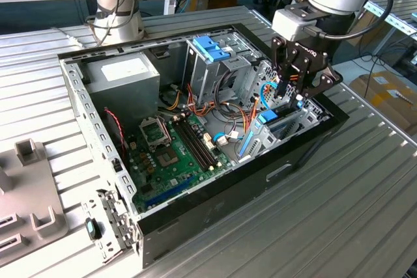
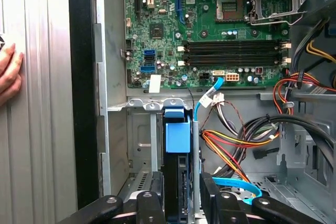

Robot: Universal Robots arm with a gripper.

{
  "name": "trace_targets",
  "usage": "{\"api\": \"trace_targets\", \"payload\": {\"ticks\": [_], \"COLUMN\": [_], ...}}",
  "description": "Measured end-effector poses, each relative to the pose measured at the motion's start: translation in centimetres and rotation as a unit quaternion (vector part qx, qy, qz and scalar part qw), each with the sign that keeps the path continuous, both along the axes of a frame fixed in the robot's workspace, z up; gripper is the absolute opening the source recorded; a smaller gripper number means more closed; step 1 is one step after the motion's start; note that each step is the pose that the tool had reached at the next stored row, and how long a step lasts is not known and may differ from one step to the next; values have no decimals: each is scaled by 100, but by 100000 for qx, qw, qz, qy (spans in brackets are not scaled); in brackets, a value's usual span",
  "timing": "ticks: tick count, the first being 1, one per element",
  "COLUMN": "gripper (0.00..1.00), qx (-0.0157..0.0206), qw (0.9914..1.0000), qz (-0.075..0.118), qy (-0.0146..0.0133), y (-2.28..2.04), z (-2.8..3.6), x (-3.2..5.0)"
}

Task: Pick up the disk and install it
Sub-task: 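Insert the first disk wire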

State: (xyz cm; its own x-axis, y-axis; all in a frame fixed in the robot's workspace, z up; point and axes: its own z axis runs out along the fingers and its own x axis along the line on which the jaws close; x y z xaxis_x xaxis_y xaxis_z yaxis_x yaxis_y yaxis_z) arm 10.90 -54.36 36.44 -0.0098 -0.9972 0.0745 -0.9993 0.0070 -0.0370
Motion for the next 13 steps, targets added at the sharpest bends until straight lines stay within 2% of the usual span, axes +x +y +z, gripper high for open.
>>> {"api": "trace_targets", "payload": {"ticks": [5, 8, 13], "gripper": [42, 42, 42], "qx": [28, 11, 3], "qw": [100000, 100000, 100000], "qz": [1, 10, -1], "qy": [64, 68, 67], "y": [7, 32, 63], "z": [58, 60, 31], "x": [2, 14, 109]}}
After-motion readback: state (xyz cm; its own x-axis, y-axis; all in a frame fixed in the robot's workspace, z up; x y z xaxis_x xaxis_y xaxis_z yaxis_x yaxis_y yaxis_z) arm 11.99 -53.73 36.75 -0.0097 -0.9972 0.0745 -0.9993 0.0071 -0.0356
